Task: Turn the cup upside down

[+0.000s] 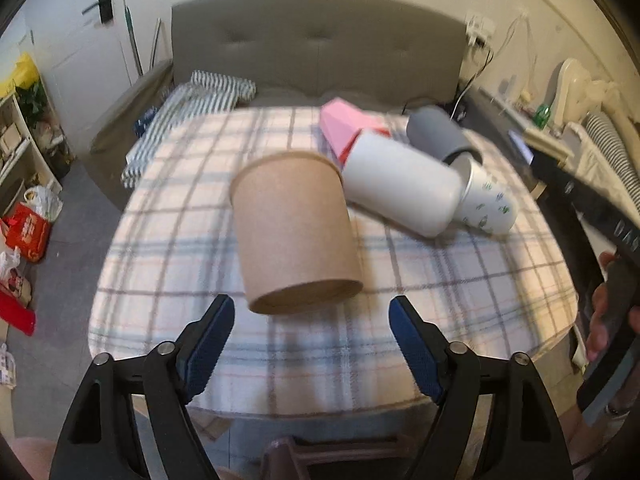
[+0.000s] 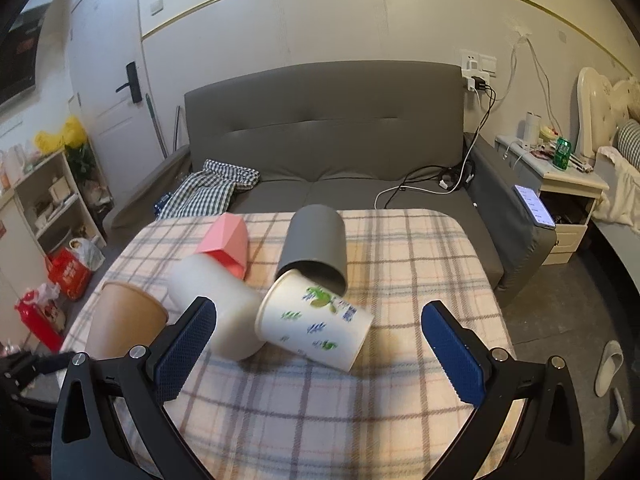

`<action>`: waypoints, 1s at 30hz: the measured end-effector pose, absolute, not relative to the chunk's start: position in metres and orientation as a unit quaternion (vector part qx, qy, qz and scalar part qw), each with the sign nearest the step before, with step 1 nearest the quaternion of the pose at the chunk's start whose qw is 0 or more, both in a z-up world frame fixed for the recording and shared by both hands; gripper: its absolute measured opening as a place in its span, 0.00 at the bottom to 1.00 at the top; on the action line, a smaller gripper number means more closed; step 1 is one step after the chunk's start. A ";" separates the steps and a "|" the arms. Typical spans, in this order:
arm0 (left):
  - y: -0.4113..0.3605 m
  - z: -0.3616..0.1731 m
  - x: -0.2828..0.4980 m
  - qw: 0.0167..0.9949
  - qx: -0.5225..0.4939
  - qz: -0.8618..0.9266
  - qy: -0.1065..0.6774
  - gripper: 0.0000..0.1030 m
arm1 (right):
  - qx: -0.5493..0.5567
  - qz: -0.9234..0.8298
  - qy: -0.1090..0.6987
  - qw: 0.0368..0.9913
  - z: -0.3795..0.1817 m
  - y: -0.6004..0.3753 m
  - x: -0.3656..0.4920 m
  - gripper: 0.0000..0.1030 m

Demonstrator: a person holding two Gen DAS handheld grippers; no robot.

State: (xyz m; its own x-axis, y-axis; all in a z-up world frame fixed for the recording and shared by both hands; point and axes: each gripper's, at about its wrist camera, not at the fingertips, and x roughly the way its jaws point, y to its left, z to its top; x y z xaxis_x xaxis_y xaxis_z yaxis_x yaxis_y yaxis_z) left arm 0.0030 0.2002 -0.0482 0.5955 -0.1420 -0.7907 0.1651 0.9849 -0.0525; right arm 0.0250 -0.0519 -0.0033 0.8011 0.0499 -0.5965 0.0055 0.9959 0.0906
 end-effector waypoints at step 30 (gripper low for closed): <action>0.351 -0.041 -0.004 0.944 -0.014 -0.017 0.330 0.88 | -0.012 0.064 0.372 0.926 -0.086 0.165 0.021 0.75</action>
State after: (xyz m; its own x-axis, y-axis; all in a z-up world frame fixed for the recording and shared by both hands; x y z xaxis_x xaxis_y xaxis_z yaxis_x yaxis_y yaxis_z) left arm -0.0044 0.3510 -0.0411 0.7812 -0.0420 -0.6229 0.0239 0.9990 -0.0373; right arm 0.0210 0.1651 -0.0861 0.7144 0.1093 -0.6912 -0.1275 0.9915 0.0251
